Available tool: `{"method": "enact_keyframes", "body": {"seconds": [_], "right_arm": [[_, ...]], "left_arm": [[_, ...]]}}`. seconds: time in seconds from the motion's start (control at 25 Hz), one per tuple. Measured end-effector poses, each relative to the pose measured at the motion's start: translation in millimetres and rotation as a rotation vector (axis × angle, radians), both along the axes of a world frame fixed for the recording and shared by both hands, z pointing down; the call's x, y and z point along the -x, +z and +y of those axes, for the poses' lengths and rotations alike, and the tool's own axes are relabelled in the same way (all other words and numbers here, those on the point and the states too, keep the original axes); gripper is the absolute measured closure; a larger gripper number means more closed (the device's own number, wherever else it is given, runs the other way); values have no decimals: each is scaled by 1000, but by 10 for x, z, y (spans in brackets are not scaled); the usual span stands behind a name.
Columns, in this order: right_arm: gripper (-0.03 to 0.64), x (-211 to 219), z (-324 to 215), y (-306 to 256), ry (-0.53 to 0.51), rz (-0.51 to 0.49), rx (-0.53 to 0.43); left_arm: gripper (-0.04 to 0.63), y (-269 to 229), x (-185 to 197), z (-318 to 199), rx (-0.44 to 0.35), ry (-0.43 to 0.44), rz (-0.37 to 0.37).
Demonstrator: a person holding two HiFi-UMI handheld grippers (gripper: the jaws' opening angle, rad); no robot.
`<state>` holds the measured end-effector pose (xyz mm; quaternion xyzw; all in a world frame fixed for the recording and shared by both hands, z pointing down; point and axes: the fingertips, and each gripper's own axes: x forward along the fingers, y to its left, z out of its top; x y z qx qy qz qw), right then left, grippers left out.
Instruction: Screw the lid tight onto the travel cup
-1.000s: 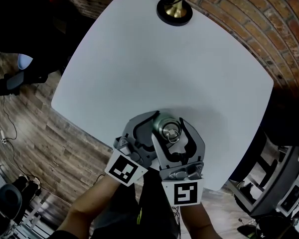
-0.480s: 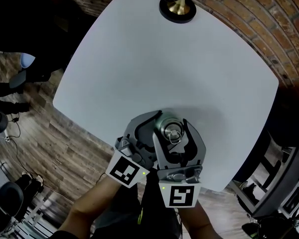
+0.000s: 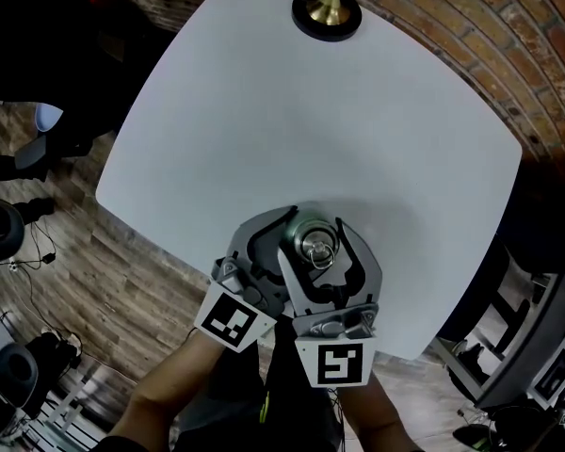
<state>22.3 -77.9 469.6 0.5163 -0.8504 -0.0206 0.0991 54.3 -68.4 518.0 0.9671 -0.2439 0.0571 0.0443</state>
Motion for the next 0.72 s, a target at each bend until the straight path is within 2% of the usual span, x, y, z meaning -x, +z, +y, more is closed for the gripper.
{"method": "enact_keyframes", "body": {"seconds": [0.32, 0.44, 0.64, 0.72], "right_arm": [[314, 32, 188, 14, -202, -2, 106], [313, -9, 265, 5, -253, 66, 135], [313, -87, 346, -79, -263, 134, 151], [313, -163, 375, -122, -242, 141, 168]], "left_arm": [[252, -48, 5, 22, 0, 7, 36], [250, -9, 1, 43, 20, 27, 33], [229, 24, 13, 83, 68, 42, 42], [209, 78, 25, 122, 67, 69, 11]]}}
